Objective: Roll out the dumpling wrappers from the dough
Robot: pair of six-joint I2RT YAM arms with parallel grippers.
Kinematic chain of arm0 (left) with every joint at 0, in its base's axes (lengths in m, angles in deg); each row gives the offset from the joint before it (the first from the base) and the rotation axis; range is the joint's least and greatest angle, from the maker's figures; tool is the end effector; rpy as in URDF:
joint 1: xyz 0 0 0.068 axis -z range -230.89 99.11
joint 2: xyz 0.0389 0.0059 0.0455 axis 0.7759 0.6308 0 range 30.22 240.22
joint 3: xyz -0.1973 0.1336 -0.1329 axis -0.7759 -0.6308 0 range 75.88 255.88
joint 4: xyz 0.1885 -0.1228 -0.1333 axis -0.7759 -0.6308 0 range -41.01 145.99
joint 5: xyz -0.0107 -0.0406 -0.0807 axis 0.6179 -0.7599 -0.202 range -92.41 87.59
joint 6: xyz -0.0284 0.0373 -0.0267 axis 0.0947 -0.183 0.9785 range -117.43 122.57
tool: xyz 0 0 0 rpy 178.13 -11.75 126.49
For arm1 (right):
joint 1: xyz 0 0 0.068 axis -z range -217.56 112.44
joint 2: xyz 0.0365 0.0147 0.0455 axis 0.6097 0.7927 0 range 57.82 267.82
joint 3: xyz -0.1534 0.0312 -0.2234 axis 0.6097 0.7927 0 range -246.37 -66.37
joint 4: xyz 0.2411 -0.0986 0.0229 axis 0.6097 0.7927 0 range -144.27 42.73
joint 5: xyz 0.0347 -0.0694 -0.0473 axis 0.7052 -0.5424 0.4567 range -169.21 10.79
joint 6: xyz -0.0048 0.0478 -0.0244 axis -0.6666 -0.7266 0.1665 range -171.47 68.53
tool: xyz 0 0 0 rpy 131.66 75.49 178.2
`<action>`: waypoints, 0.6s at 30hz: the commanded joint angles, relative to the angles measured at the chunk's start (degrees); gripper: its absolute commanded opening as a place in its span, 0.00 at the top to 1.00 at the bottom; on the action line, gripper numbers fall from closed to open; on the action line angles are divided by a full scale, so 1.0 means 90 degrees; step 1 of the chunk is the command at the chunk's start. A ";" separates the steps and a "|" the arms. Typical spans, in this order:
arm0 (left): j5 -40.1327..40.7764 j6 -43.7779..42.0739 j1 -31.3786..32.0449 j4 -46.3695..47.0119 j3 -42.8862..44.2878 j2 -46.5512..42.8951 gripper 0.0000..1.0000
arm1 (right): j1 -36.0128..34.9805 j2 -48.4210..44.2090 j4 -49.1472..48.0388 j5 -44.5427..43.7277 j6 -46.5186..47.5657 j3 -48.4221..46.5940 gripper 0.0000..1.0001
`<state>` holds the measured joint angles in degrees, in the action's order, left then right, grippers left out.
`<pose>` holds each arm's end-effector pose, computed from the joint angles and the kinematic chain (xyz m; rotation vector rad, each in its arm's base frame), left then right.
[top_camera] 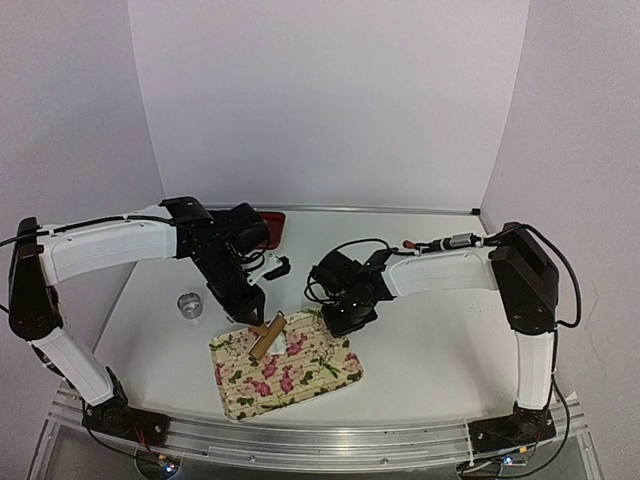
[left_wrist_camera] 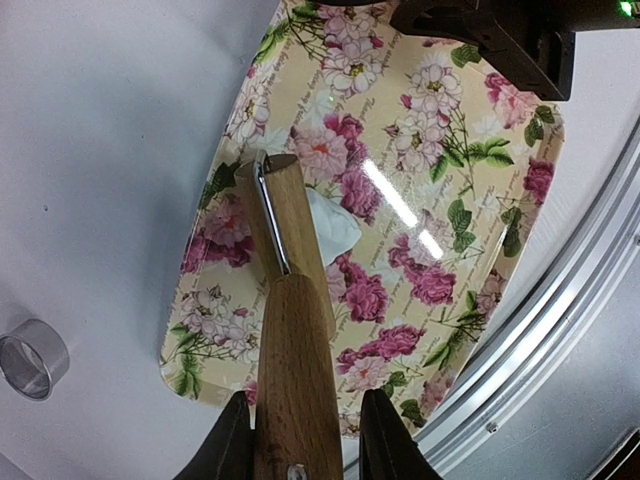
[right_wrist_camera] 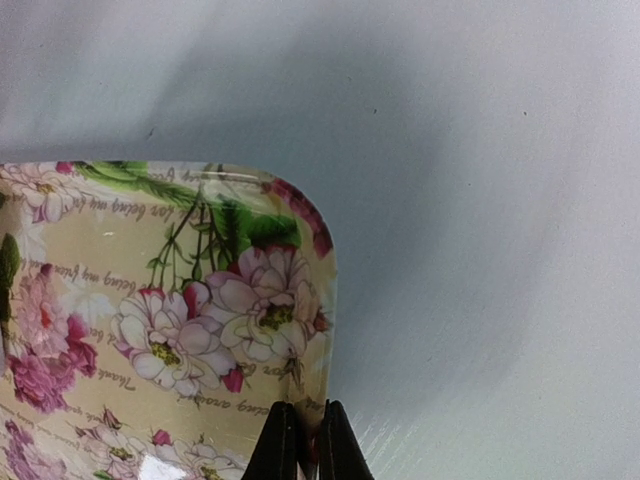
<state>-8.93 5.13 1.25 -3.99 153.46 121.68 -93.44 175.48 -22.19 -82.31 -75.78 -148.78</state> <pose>0.1867 -0.2468 0.2718 1.2476 2.6451 -0.3386 0.2369 0.3462 0.1538 -0.7439 2.6881 0.3021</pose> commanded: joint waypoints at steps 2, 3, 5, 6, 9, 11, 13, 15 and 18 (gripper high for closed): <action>-0.0083 -0.0177 0.0036 0.0095 0.0197 0.0031 1.00 | -0.0090 0.0214 0.0342 -0.0088 0.0419 -0.0091 1.00; -0.0096 -0.0177 0.0037 0.0104 0.0185 0.0028 1.00 | -0.0090 0.0220 0.0344 -0.0084 0.0416 -0.0098 1.00; -0.0132 -0.0169 0.0041 0.0122 0.0162 0.0029 1.00 | -0.0087 0.0227 0.0342 -0.0086 0.0422 -0.0093 1.00; -0.0143 -0.0162 0.0049 0.0128 0.0154 0.0032 1.00 | -0.0090 0.0228 0.0342 -0.0088 0.0425 -0.0093 1.00; -0.0172 -0.0149 0.0082 0.0148 0.0101 0.0054 1.00 | -0.0090 0.0238 0.0342 -0.0095 0.0420 -0.0098 1.00; -0.0205 -0.0148 0.0103 0.0163 0.0069 0.0089 1.00 | -0.0090 0.0252 0.0342 -0.0088 0.0411 -0.0098 1.00; -0.0220 -0.0148 0.0127 0.0167 0.0053 0.0147 1.00 | -0.0089 0.0255 0.0342 -0.0086 0.0394 -0.0097 1.00; -0.0175 -0.0138 0.0132 0.0158 0.0041 0.0208 1.00 | -0.0090 0.0262 0.0342 -0.0086 0.0368 -0.0080 1.00; -0.0095 -0.0138 0.0144 0.0122 0.0029 0.0314 1.00 | -0.0090 0.0266 0.0343 -0.0077 0.0336 -0.0070 1.00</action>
<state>-9.82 4.24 2.20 -3.78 153.42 123.23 -93.26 176.56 -22.55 -81.71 -76.22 -148.87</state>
